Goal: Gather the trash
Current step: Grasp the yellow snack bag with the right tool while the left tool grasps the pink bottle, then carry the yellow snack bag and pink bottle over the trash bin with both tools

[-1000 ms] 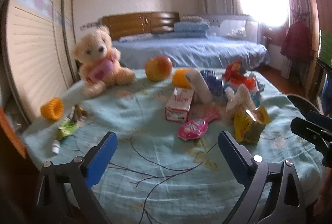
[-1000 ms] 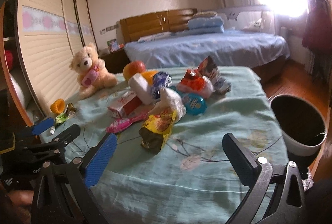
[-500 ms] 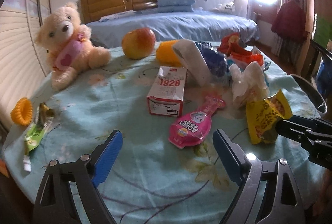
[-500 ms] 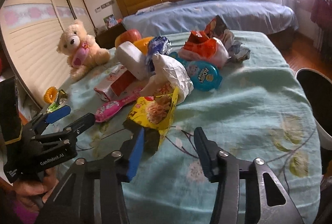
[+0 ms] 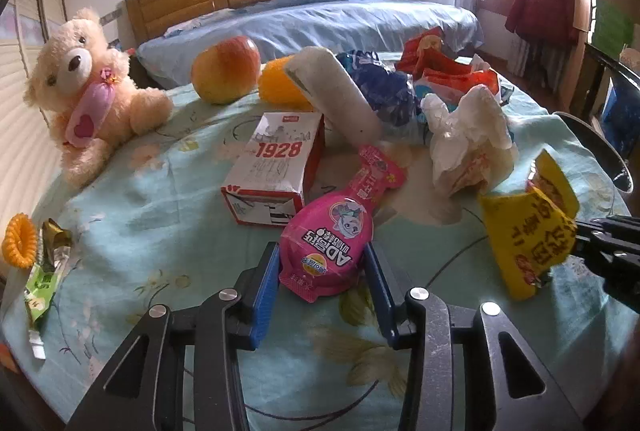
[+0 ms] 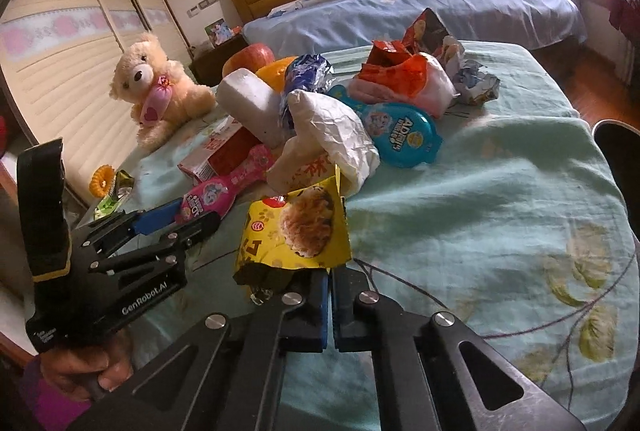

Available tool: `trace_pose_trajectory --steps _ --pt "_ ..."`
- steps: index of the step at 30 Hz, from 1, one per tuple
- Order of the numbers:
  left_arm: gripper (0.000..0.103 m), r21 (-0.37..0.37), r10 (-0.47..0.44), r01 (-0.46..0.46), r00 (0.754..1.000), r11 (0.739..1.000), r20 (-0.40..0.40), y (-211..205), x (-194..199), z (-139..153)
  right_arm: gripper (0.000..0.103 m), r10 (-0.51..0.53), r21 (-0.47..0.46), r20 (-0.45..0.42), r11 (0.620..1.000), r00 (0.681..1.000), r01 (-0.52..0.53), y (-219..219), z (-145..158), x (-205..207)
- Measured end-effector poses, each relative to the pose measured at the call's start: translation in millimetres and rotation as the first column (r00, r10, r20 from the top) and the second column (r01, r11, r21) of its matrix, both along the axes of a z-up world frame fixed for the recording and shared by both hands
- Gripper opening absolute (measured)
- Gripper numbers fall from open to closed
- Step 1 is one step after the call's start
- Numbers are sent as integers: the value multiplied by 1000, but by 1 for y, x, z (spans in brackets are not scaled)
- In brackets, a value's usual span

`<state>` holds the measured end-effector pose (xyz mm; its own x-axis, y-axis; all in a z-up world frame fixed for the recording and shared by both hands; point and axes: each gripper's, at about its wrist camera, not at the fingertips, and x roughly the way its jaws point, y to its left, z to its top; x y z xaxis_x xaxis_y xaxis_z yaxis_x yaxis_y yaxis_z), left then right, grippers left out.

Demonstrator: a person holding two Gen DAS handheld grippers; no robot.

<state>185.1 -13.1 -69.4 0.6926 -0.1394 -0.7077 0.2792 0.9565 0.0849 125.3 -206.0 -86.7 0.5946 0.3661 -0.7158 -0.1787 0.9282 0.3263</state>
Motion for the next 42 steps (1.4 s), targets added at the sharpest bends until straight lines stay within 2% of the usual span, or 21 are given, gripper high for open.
trace_pose_trajectory --steps 10,18,29,42 --pt "39 -97 -19 21 999 995 26 -6 -33 16 0 -49 8 32 999 998 49 -32 12 -16" --pt "39 -137 -69 74 997 988 44 -21 -54 33 0 -106 10 41 994 994 106 -61 12 -28" --pt "38 -140 -184 190 981 972 54 -70 -64 48 0 -202 7 49 979 978 202 -111 15 -40" --pt "38 -117 -275 276 961 954 19 -137 -43 40 0 -321 -11 52 947 946 322 -182 19 -47"
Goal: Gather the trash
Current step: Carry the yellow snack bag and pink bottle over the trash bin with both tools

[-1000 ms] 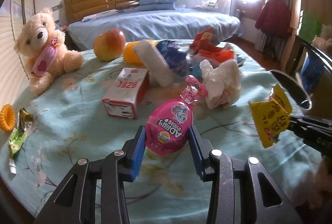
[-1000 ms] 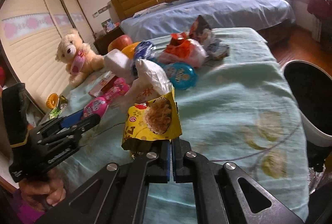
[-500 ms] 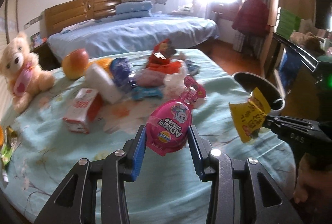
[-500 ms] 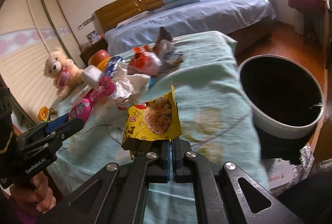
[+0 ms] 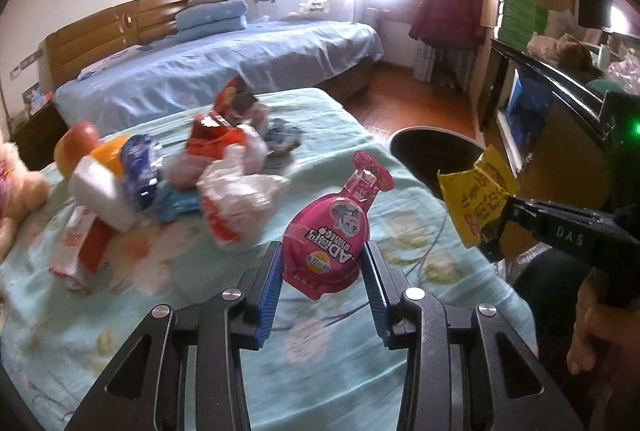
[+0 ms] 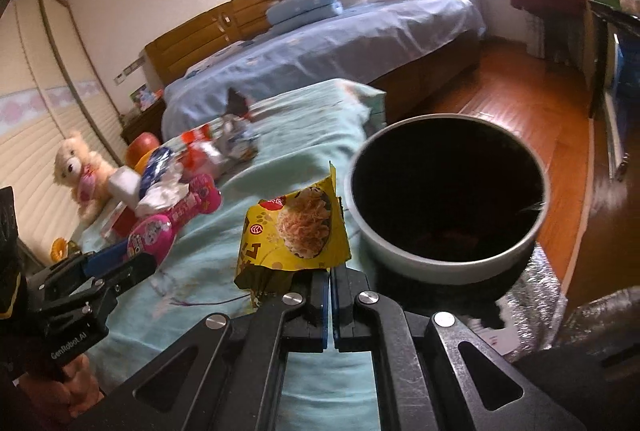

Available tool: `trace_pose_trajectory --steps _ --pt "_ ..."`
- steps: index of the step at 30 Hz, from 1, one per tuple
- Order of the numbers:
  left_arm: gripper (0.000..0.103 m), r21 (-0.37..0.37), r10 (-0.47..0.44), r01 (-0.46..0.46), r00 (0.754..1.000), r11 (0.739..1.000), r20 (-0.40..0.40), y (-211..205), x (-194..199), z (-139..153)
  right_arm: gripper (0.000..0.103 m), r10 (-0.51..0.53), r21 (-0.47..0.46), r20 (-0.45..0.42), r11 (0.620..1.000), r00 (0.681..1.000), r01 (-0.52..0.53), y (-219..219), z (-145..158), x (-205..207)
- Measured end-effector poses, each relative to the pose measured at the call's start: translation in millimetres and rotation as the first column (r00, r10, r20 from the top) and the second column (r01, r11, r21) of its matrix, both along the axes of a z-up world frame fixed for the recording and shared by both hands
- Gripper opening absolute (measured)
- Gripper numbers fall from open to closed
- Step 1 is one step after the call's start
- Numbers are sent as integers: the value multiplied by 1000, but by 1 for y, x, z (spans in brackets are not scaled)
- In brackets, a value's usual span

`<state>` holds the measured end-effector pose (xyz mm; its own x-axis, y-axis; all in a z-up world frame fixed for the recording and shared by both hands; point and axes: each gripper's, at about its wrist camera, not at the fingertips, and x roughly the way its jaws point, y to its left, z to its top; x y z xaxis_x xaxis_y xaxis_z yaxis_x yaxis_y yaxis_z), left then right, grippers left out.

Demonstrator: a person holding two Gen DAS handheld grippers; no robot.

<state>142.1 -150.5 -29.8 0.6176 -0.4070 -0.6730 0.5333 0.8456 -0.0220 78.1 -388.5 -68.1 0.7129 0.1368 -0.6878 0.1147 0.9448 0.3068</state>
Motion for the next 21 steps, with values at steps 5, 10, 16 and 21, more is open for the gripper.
trace_pose_trajectory --steps 5,10,16,21 --pt "38 9 -30 30 1000 1000 -9 -29 11 -4 0 -40 -10 -14 999 999 40 -24 -2 3" --pt "38 16 -53 53 998 998 -21 -55 24 -11 0 -76 -15 -37 997 996 76 -47 -7 9" --pt "37 23 -65 66 997 998 -41 -80 43 -21 0 -109 -15 -60 994 992 109 -67 -13 17" --pt "37 23 -72 73 996 997 -53 -99 56 -26 0 -123 -30 -73 992 990 121 -79 -15 24"
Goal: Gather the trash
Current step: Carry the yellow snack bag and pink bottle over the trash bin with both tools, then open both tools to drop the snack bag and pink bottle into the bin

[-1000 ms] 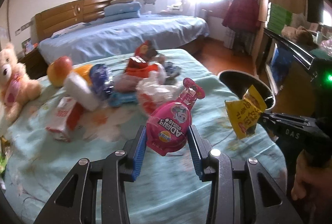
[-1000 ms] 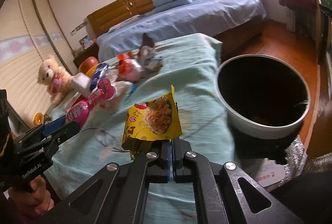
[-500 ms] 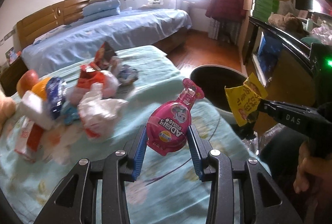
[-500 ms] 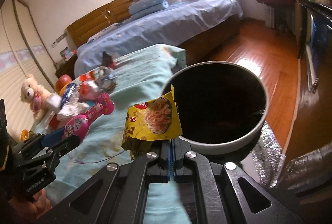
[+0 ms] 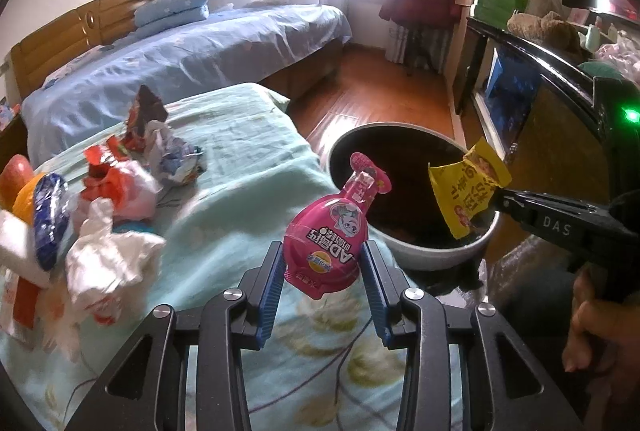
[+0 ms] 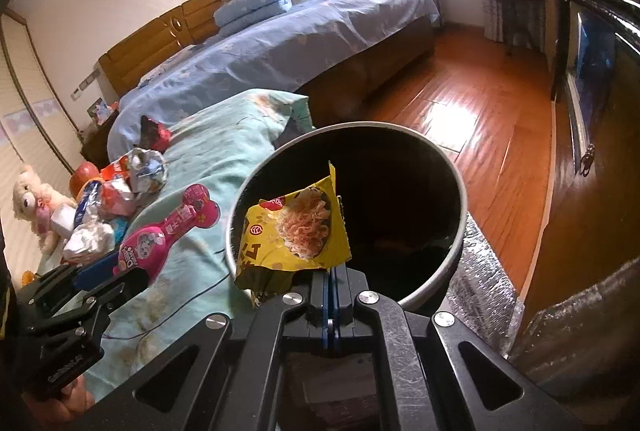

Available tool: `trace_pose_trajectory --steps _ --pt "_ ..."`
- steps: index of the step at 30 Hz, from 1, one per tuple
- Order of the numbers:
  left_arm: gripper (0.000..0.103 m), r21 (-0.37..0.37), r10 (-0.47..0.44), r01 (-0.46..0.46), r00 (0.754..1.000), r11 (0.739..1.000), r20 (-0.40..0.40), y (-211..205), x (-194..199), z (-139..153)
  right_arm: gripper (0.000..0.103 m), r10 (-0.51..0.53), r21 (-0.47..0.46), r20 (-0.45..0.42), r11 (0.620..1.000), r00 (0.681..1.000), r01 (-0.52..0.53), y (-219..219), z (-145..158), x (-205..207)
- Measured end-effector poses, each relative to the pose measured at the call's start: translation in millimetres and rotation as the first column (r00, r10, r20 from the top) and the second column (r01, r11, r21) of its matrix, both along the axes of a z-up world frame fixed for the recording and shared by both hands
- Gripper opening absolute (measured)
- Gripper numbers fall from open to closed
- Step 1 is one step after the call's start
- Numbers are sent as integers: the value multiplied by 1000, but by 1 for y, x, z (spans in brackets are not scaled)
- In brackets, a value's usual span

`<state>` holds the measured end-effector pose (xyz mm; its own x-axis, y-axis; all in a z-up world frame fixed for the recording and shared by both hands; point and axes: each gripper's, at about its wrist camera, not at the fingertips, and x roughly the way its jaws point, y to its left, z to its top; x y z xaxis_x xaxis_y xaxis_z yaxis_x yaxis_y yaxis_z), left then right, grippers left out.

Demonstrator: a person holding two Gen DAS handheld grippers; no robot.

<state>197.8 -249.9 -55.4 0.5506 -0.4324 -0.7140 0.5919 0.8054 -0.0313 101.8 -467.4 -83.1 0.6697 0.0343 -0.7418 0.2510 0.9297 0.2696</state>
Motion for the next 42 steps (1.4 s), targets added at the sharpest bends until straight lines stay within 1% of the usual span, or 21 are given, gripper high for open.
trace_pose_trajectory --steps 11,17,19,27,29,30,32,33,34,35,36,37,39,40,42 --pt "35 -1 -13 13 1000 1000 -24 -27 22 -4 1 -29 -11 -18 1000 999 28 -22 -4 14" --pt "35 6 -23 23 999 1000 -25 -40 27 -7 1 -23 -12 -37 1000 999 22 -27 -6 22" --pt "31 10 -25 26 999 1000 -26 -43 28 -9 1 -21 -18 -44 1000 999 21 -28 -7 23" --pt "30 9 -31 31 999 999 -33 -55 32 -10 1 -11 -18 -81 1000 997 10 -32 -12 33" --pt "31 7 -36 36 999 999 -33 -58 33 -10 6 1 -18 -97 1000 995 -3 -31 -13 37" --pt "31 7 -35 36 999 999 -33 -59 32 -9 6 3 -20 -104 1000 995 -5 -31 -14 39" --pt "33 4 -33 33 999 999 -31 -58 30 -8 11 -6 -34 -118 999 993 2 -33 -14 41" --pt "42 5 -29 29 999 1000 -31 -57 30 -7 12 -4 -33 -124 999 992 0 -34 -14 42" --pt "50 1 -22 22 999 1000 -25 -54 28 -6 23 -4 -32 -127 999 992 0 -35 -14 42" --pt "53 -2 -16 16 1000 1000 -20 -52 28 -5 36 -8 -35 -126 999 992 4 -35 -13 41" --pt "60 -1 -8 8 1000 1000 -19 -49 27 -4 42 -11 -43 -121 999 993 6 -34 -12 40" --pt "62 -4 -2 2 1000 1000 -20 -46 25 -4 48 -12 -47 -116 999 993 7 -33 -11 38" --pt "63 -11 14 -15 1000 1000 -25 -37 21 -3 51 -14 -46 -112 999 994 9 -32 -10 36" --pt "64 -12 22 -22 999 1000 -28 -33 20 -3 56 -17 -44 -111 999 994 12 -31 -9 34" --pt "64 -26 34 -35 999 999 -36 -21 16 -3 61 -21 -22 -91 1000 996 19 -29 -7 30"
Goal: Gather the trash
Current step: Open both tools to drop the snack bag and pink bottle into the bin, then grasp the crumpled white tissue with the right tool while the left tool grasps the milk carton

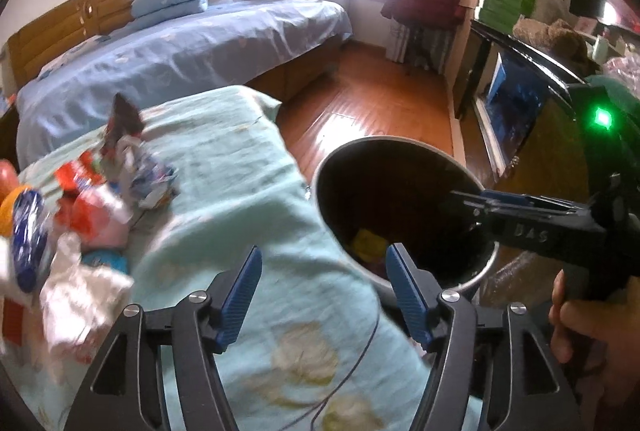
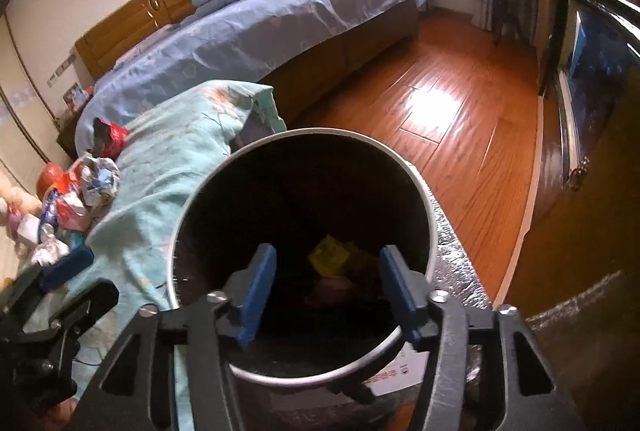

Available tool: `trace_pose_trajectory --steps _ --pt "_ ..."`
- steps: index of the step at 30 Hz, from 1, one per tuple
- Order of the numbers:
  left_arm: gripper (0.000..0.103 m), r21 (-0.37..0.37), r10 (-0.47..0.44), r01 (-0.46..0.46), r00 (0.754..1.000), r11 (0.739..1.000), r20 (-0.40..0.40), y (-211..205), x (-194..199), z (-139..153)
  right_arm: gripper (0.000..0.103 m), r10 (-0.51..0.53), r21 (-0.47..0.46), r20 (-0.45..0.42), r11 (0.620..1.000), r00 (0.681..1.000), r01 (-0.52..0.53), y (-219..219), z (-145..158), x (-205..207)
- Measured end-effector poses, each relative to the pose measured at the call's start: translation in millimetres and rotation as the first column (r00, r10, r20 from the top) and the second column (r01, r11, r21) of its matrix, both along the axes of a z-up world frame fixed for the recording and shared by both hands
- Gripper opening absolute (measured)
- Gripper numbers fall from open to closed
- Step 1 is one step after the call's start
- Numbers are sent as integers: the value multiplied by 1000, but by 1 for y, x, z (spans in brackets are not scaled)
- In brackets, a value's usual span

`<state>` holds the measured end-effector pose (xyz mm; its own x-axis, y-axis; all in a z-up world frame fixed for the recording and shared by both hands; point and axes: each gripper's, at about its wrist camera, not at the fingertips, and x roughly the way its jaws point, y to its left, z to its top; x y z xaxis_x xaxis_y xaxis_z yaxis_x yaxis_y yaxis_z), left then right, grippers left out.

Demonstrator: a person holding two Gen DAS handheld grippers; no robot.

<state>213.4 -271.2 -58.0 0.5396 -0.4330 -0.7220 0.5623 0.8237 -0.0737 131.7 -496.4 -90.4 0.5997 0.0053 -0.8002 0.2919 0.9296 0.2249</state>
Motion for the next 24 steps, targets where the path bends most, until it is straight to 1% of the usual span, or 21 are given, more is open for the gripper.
trace_pose_trajectory --steps 4,9,11,15,18,24 --pt "65 -10 36 -35 999 999 12 27 -15 1 74 8 40 55 999 998 -10 12 6 -8" --pt "66 -18 99 -99 995 995 22 65 -37 2 82 43 72 100 996 994 -50 42 12 -14" --pt "66 -19 130 -130 991 991 23 81 -44 2 87 63 79 115 994 991 -73 58 15 -16" --pt "66 -17 181 -181 983 983 30 110 -59 4 89 110 91 139 988 984 -123 88 19 -19" --pt "67 -14 231 -231 972 973 40 133 -68 7 90 143 98 147 983 979 -158 108 19 -21" --pt "68 -19 304 -303 952 953 39 168 -83 11 90 201 100 147 971 969 -217 144 18 -21"
